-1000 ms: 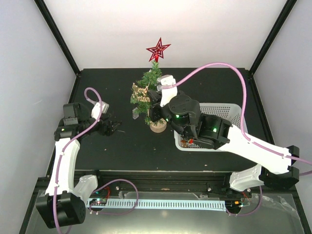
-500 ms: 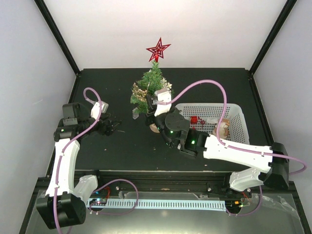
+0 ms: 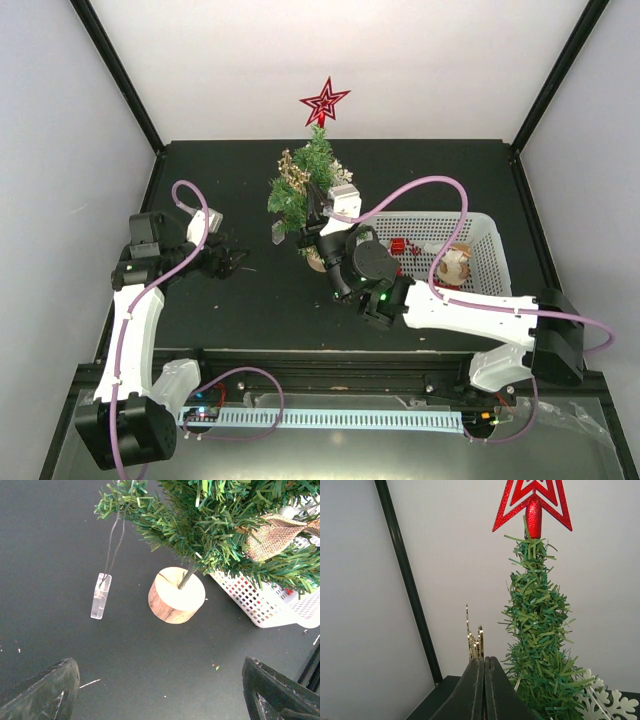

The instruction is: Decorate the small christmas tree

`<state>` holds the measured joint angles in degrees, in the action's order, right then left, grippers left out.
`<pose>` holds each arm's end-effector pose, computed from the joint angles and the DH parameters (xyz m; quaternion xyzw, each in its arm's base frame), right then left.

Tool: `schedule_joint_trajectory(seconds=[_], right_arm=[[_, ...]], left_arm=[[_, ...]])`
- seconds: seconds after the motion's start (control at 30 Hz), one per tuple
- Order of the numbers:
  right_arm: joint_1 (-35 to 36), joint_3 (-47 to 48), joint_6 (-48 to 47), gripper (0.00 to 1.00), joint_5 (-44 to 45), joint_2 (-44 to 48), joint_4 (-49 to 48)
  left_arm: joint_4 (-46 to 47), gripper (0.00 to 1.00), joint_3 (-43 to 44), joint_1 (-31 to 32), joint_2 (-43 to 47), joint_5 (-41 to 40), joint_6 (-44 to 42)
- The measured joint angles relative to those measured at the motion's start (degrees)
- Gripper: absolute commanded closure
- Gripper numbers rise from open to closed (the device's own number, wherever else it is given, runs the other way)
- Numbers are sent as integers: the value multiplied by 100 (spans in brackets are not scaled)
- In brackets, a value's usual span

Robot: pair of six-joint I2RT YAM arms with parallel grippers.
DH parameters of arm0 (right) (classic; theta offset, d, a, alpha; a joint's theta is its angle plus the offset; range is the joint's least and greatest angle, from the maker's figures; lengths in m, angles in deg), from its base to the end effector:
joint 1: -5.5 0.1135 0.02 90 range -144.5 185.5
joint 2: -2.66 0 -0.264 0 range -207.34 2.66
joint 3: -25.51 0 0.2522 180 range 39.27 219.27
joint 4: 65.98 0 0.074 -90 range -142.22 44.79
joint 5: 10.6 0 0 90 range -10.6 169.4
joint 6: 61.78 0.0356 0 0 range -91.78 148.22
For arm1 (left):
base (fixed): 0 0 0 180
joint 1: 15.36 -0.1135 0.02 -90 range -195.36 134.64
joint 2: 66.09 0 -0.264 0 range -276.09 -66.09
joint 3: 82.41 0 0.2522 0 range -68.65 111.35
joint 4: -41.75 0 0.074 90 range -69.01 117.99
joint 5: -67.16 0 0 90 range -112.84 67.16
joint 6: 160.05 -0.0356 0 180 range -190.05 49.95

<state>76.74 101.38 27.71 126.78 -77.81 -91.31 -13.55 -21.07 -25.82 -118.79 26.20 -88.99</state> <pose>0.1275 0.2940 0.3884 -0.0371 0.6155 0.2499 0.7466 0.1781 0.0055 0.2906 0.2153 0.8319 -0.2878 0.4228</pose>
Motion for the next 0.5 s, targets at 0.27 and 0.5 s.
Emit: schedule_joint_trajectory(seconds=[0.27, 0.5], right_arm=[[-94, 0, -72, 99, 153, -203, -247], [-129, -7, -70, 99, 306, -358, -278]], left_arm=[[4, 11, -9, 2, 0, 2, 2], [4, 11, -11, 2, 0, 2, 2]])
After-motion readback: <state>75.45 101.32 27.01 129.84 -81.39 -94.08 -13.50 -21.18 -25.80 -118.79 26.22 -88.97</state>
